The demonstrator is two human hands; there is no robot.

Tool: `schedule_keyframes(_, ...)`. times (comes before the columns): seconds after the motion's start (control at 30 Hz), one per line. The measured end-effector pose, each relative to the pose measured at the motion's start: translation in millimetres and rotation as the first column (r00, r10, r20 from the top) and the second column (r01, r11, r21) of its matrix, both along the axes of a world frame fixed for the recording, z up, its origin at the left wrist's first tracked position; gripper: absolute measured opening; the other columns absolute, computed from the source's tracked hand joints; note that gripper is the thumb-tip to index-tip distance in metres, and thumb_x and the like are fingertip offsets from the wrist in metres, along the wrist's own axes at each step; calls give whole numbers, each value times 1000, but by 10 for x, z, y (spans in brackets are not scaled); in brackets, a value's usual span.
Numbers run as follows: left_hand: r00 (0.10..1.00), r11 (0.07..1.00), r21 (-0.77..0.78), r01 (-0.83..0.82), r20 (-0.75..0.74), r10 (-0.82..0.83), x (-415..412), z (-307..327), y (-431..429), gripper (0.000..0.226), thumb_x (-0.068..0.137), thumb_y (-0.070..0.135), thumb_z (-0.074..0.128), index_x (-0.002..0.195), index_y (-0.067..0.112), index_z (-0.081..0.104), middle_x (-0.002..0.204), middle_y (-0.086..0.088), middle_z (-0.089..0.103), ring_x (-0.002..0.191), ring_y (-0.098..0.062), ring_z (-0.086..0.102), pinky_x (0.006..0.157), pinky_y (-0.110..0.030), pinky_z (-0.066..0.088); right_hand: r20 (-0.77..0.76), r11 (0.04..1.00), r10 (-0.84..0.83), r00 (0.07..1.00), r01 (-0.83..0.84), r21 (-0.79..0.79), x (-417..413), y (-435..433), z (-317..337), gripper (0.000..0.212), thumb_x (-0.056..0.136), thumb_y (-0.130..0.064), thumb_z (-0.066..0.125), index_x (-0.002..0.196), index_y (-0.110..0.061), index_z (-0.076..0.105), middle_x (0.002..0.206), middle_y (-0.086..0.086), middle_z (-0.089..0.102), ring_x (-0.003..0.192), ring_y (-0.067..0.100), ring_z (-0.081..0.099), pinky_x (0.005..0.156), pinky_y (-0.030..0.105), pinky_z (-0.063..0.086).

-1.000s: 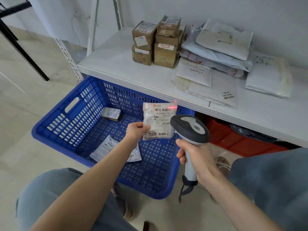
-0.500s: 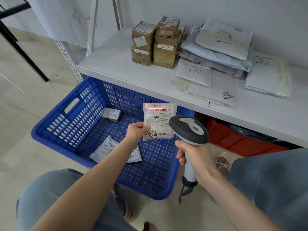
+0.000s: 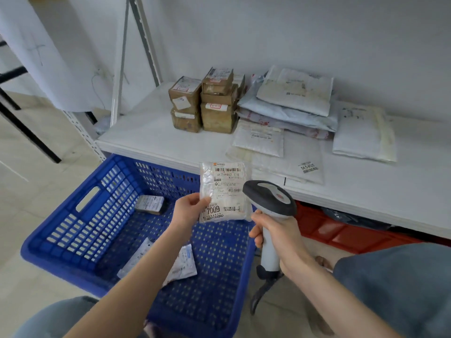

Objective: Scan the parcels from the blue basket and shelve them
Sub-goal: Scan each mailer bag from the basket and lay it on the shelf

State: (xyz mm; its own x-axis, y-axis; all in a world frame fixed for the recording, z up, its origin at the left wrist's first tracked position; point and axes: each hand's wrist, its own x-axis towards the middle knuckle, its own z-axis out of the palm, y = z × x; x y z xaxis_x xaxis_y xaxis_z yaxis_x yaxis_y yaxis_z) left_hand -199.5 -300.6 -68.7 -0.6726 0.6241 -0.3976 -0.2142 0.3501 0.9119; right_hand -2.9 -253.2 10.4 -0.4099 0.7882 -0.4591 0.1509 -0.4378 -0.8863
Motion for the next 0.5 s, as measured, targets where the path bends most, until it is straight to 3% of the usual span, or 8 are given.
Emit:
schedule_keyframes(0.13,986,999,6,52,-158,-50,-75,381,632,10,89,15,67,98,13,64,87,-6,71,78,-21,69,75,-38,58,-58,998,-49,997,51,35,68,459,125,20,88,-6,64,68,-7,64,51,10,59,37,14,45,43,24,40)
schedule_keyframes(0.27,965,998,-12,53,-258,-55,-213,628,1442,13,88,14,68,97,12,59,90,-12,68,78,-24,66,73,-37,57,-104,993,-109,989,114,41,108,902,195,17,88,-7,64,71,-8,62,48,7,58,36,13,44,40,21,39)
schedule_keyframes(0.43,948,992,-126,24,-313,-63,-399,576,2134,34,88,14,68,118,2,61,102,-18,68,85,-27,63,73,-36,56,-160,989,-149,976,146,-30,68,1240,126,19,89,-6,63,70,-7,62,49,8,59,36,14,44,40,21,40)
schedule_keyframes(0.5,931,982,-186,10,-356,-77,-442,550,2279,41,90,16,66,126,1,56,112,-19,65,94,-29,62,81,-38,55,-180,988,-155,971,149,-45,29,1325,99,19,88,-6,63,69,-7,62,50,9,59,38,15,45,42,23,41)
